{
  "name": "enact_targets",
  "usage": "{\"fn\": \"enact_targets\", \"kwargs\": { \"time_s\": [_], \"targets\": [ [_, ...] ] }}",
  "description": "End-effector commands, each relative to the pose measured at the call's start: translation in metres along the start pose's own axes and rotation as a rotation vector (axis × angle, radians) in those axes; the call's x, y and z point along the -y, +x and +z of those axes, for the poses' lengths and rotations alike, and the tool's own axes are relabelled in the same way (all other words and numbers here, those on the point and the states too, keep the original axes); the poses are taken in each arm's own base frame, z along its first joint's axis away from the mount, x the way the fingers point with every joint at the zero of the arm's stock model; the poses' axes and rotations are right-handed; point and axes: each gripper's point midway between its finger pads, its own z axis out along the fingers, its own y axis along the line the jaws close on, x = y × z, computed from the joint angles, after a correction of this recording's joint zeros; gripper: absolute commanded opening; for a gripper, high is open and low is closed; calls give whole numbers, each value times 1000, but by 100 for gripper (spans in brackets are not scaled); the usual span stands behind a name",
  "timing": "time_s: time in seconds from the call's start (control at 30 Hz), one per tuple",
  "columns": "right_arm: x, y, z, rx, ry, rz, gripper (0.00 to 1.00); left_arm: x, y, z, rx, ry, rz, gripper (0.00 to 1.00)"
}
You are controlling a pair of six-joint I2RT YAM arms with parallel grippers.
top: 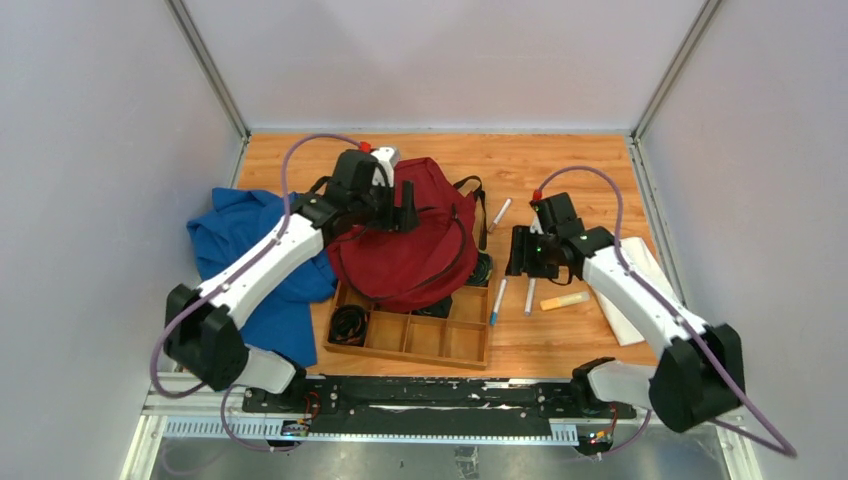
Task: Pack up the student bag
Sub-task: Adjust the student bag at the center of the board.
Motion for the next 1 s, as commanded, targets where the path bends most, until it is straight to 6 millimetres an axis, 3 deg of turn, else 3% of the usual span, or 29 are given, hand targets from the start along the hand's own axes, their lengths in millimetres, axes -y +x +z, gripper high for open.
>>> {"fn": "enact_targets", "kwargs": {
  "time_s": [0.0, 0.03, 0.1, 0.17, 0.33, 0.47, 0.5, 0.6, 0.7, 0.73, 0.97],
  "targets": [
    [-58, -37, -58, 152, -273, 89, 59, -16, -24, -35, 105, -68, -14, 81],
    [-69, -40, -67, 169, -327, 109, 61, -19, -25, -37, 108, -75, -21, 81],
    [-94, -43, -83, 194, -433, 131, 79, -26, -25, -38, 108, -95, -26, 81],
    [-114, -40, -87, 184, -488, 139, 85, -33, -24, -37, 102, -119, -33, 81],
    [-157, -16, -71, 67, -550, 140, 90, -39, -23, -36, 100, -138, -53, 81],
    [-192, -14, -59, 32, -651, 108, 88, -36, -20, -36, 100, -122, -59, 80],
    [-196, -14, -56, 29, -657, 96, 84, -36, -19, -36, 98, -118, -62, 80],
    [-197, -20, -46, 34, -635, 72, 54, -35, -17, -37, 101, -114, -66, 80],
    [-196, -29, -43, 43, -611, 45, 6, -36, -16, -37, 98, -114, -64, 80],
    [-194, -34, -45, 53, -600, 35, 0, -36, -15, -38, 98, -115, -65, 80],
    [-159, -88, -67, 231, -520, 27, 0, -36, -16, -37, 100, -110, -61, 80]
  ]
}}
